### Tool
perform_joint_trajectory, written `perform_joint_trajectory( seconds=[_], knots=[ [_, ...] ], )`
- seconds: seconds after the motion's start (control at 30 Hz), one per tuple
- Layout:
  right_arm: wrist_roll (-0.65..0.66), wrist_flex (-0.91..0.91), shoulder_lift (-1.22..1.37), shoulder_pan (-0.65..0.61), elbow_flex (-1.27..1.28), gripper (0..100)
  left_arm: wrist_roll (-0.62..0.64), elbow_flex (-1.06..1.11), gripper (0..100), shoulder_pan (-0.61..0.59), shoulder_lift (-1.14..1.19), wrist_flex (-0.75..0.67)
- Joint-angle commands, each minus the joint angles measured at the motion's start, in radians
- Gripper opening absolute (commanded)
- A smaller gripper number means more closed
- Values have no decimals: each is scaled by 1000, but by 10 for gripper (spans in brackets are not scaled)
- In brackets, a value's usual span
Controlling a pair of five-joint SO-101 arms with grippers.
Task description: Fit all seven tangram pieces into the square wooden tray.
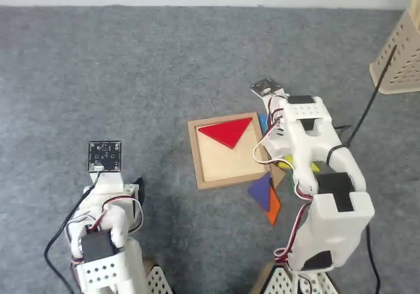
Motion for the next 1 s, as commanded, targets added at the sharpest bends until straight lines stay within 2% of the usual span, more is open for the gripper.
perform_joint_trajectory(
  seconds=[0.0, 0.13, 0.33, 0.53, 0.97],
  knots=[
    [-14, -1, -2, 1, -3, 139, 9, -4, 225, -5, -15, 3],
    [-41, -2, -30, 2, -23, 124, 9, -4, 225, -5, -15, 3],
    [-117, 7, -117, 68, -75, 123, 9, -4, 225, -5, -15, 3],
    [77, 120, -236, 79, -9, 124, 9, -4, 225, -5, -15, 3],
    [86, -2, -354, 108, 196, 122, 9, -4, 225, -5, -15, 3]
  ],
)
